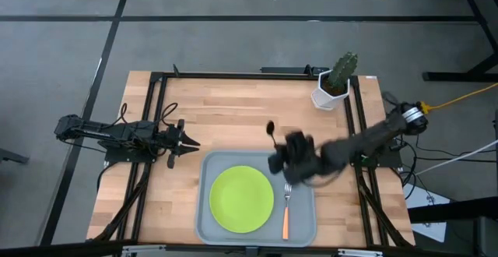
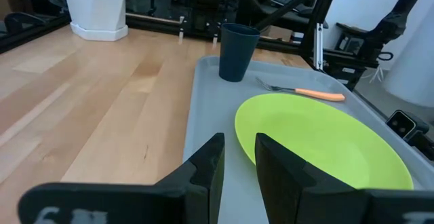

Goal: Pick and place plate/cup/fork/spoon on tray
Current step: Put the black spoon beside the orange fork on the gray tray

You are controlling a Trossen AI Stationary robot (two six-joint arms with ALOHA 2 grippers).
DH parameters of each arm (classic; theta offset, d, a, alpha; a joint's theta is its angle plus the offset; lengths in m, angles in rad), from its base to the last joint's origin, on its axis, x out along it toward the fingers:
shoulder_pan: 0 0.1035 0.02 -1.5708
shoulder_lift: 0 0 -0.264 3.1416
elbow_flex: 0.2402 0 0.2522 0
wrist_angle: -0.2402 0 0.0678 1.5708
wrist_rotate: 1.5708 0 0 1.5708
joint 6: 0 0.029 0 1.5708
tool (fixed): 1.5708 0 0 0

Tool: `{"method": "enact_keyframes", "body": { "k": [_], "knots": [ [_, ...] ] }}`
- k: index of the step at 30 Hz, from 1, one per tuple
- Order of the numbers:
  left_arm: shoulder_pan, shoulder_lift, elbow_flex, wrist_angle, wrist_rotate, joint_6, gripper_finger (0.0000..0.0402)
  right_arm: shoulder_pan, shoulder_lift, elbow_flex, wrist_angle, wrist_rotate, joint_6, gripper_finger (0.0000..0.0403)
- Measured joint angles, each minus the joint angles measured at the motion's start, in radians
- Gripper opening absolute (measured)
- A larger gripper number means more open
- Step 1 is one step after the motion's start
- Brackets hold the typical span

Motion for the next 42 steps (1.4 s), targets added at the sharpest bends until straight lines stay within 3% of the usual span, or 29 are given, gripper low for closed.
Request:
{"method": "enact_keyframes", "body": {
  "k": [4, 9, 13, 16, 21, 26, 30, 42],
  "knots": [
    [0.000, 0.000, 0.000, 0.000, 0.000, 0.000, 0.0076, 0.146, 0.062, 0.000, 0.017, 0.096, 0.228, 0.0000],
    [0.000, 0.000, 0.000, 0.000, 0.000, 0.000, 0.0076, 0.270, 0.108, 0.000, 0.061, 0.093, 0.384, 0.0000],
    [0.000, 0.000, 0.000, 0.000, 0.000, 0.000, 0.0076, 0.334, 0.113, 0.000, 0.052, 0.009, 0.475, 0.0000],
    [0.000, 0.000, 0.000, 0.000, 0.000, 0.000, 0.0076, 0.364, 0.113, 0.001, 0.031, -0.120, 0.569, 0.0000],
    [0.000, 0.000, 0.000, 0.000, 0.000, 0.000, 0.0076, 0.381, 0.136, 0.001, -0.055, -0.354, 0.768, 0.0000],
    [0.000, 0.000, 0.000, 0.000, 0.000, 0.000, 0.0076, 0.381, 0.181, 0.001, -0.040, -0.490, 0.863, 0.0000],
    [0.000, 0.000, 0.000, 0.000, 0.000, 0.000, 0.0076, 0.381, 0.231, 0.001, -0.009, -0.518, 0.955, 0.0000],
    [0.000, 0.000, 0.000, 0.000, 0.000, 0.000, 0.0076, 0.311, 0.359, 0.001, -0.010, -0.553, 1.008, 0.0003]
  ]
}}
